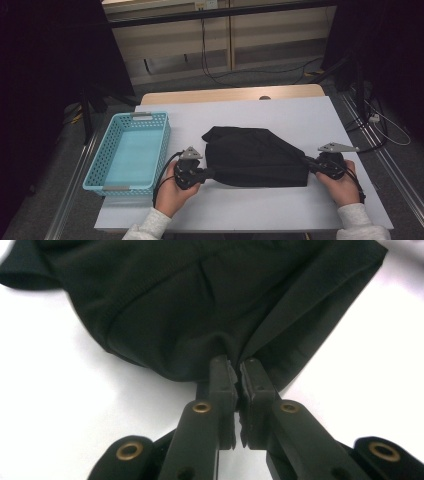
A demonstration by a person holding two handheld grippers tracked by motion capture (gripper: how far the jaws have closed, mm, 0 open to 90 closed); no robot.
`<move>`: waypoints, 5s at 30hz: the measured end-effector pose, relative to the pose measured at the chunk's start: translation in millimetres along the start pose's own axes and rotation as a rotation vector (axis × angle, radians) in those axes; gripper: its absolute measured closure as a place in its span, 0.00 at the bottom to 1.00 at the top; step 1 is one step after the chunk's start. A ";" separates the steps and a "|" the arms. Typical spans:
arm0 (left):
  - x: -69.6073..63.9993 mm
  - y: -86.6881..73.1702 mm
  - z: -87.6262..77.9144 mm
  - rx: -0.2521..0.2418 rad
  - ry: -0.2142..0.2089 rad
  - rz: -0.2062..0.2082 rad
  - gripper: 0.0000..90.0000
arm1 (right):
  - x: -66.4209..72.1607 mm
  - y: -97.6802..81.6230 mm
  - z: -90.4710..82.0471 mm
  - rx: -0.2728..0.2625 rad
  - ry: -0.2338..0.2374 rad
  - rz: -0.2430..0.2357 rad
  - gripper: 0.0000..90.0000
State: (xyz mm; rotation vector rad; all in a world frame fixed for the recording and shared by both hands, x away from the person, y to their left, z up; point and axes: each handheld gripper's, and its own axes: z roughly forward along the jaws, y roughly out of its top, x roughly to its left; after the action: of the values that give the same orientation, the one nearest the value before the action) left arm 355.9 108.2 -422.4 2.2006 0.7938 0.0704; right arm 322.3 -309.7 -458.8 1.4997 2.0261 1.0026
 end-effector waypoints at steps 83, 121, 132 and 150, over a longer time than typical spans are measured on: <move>-7.1 -25.7 8.9 -0.040 -0.031 0.052 0.41 | 42.4 -27.1 -28.8 0.025 0.066 -0.327 0.93; -5.0 -24.2 24.3 -0.022 0.002 0.153 0.38 | 26.3 -10.2 -33.1 -0.079 0.046 -0.102 0.97; -6.3 -21.6 19.1 0.015 0.027 0.084 0.69 | 27.2 -10.6 -29.8 -0.065 0.050 -0.106 0.97; -1.7 -6.1 -7.8 0.042 -0.047 -0.032 0.95 | 29.1 -11.6 -37.5 -0.082 0.081 -0.122 0.97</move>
State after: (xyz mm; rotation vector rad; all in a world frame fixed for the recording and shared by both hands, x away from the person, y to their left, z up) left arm 349.1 115.4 -420.8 2.2204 0.8108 -0.0141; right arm 279.2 -295.2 -441.0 1.2967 2.0779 1.0991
